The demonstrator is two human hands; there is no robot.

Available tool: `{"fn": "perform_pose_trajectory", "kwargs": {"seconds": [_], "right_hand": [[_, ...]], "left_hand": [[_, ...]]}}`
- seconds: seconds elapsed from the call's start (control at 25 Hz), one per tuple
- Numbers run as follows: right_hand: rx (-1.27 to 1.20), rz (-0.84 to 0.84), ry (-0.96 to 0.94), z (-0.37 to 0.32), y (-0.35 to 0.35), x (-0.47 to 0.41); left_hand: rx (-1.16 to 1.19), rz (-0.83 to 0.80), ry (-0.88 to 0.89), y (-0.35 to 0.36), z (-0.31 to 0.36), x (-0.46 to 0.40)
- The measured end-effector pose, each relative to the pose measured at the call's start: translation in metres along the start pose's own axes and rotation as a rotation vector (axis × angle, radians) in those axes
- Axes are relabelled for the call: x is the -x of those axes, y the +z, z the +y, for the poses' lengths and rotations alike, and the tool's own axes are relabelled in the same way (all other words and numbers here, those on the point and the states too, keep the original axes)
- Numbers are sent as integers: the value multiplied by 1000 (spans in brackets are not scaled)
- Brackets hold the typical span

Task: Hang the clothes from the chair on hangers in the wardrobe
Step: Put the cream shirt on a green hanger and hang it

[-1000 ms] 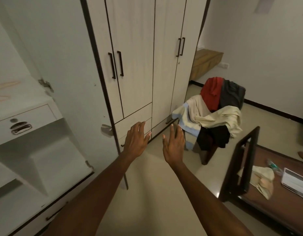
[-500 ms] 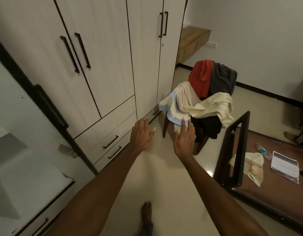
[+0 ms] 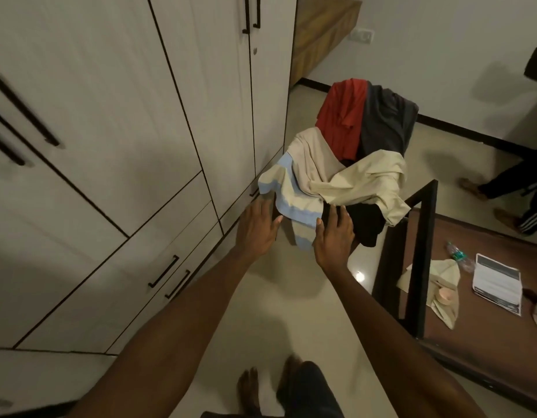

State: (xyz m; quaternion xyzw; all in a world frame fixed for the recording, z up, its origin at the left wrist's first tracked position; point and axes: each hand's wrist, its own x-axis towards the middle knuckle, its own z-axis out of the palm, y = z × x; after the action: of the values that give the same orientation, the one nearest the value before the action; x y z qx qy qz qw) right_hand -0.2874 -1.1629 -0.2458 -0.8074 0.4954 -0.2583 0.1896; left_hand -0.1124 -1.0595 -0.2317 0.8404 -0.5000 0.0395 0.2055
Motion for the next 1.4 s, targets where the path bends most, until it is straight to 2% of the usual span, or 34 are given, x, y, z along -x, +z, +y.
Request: {"fn": "perform_pose_trajectory", "kwargs": {"seconds": [0.24,0.4,0.56,0.8,1.08,1.2,1.32,1.4], "right_hand": [[17,-31,89,85,39,-109],[61,-113,154,156,71,-206],[90,-152,227,213,98,-301],[199,-228,283,290,138,-405],[304,-268,638,360,152,-443],[358,-286,558,377,149,-450],[344,-238,545,378,141,-456],[331,-212,472,380,135,-454]], "left_hand": [[66,-34,-6,80,25,-86],[139,-75,-141,146,43,-145],[174,-201,-222,203,66,-209],[143,-258,-210,280,86,-282],[174,-361,-161,339,114,-308],[159,-433,-184,351,116,-307],[133,-489,-209,356,116,-305],[133,-521,-207,359,121,-307]]}}
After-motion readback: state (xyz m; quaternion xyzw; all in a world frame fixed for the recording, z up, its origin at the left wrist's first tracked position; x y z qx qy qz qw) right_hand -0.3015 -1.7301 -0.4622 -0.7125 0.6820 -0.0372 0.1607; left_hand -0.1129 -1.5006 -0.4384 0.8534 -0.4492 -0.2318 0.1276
